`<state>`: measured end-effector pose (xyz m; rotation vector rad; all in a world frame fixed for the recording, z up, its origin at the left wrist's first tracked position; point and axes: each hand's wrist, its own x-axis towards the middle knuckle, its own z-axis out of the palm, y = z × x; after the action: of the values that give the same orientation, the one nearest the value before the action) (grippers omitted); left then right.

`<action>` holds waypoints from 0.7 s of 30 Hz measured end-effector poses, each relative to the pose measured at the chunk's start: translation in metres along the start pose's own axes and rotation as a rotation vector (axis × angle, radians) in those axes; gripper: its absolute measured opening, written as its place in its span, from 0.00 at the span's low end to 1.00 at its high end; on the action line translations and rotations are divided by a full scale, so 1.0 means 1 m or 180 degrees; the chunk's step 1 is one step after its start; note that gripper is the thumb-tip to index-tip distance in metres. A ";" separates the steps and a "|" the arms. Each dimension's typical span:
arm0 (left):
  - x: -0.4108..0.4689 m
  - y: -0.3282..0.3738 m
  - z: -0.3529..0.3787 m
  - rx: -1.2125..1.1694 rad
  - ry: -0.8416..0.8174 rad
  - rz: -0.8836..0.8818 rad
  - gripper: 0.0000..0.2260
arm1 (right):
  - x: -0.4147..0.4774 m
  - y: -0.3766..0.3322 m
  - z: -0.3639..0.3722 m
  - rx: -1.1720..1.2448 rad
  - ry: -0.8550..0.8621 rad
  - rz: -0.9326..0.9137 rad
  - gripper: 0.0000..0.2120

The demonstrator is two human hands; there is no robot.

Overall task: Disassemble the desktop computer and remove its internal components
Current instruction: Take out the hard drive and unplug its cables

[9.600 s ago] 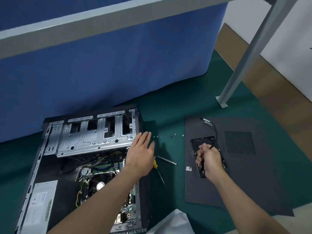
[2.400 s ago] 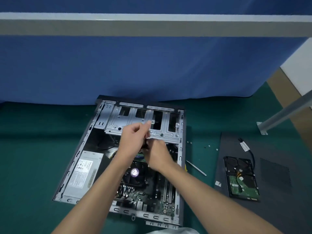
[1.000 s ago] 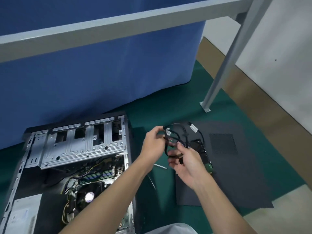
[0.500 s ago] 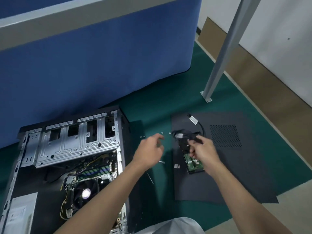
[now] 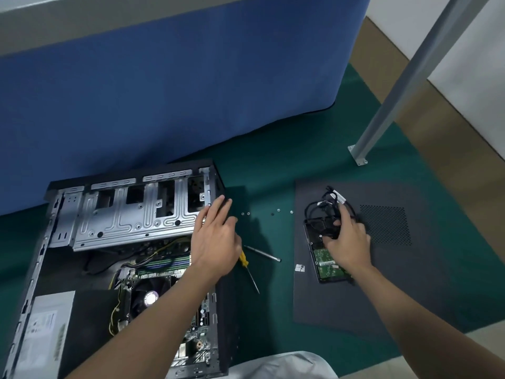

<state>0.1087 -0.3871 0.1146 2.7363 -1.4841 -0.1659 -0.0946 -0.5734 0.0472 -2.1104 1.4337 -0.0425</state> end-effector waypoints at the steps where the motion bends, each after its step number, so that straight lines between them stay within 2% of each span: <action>1: 0.000 0.000 0.000 -0.0025 -0.0018 -0.0009 0.13 | -0.003 -0.001 0.001 -0.0297 0.0008 -0.0024 0.45; 4: 0.000 0.000 -0.001 -0.0074 -0.0017 0.0006 0.13 | -0.011 -0.005 0.004 -0.0624 -0.0023 0.0010 0.47; 7: -0.001 -0.002 0.001 -0.0143 0.0043 0.0018 0.13 | -0.019 -0.010 -0.001 -0.0649 0.0102 0.0246 0.43; 9: -0.002 -0.003 0.002 -0.0203 0.0089 0.0038 0.12 | -0.024 -0.017 -0.009 -0.0941 0.0300 0.0440 0.37; 11: -0.003 -0.003 0.003 -0.0273 0.0147 0.0084 0.12 | -0.031 -0.025 -0.011 -0.1319 0.0626 0.0394 0.28; 13: -0.004 -0.004 0.004 -0.0374 0.0222 0.0143 0.13 | -0.041 -0.038 -0.007 -0.1405 0.0982 0.0134 0.18; 15: -0.007 -0.004 0.005 -0.0573 0.0294 0.0169 0.16 | -0.052 -0.054 0.003 -0.1240 0.1098 -0.0274 0.13; 16: -0.010 -0.004 0.005 -0.0696 0.0332 0.0161 0.17 | -0.058 -0.062 0.011 -0.1151 0.0895 -0.0547 0.12; 18: -0.016 -0.004 0.004 -0.0862 0.0379 0.0133 0.20 | -0.071 -0.082 0.033 -0.0946 -0.0020 -0.1111 0.11; 20: -0.023 -0.005 0.003 -0.0918 0.0401 0.0139 0.21 | -0.080 -0.098 0.058 -0.0759 -0.0835 -0.1391 0.08; 21: -0.027 -0.006 0.002 -0.0912 0.0416 0.0157 0.21 | -0.083 -0.105 0.068 -0.0727 -0.1033 -0.1428 0.08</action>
<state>0.0992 -0.3610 0.1145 2.4348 -1.3732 -0.1791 -0.0177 -0.4455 0.0642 -2.4515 0.7923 0.2896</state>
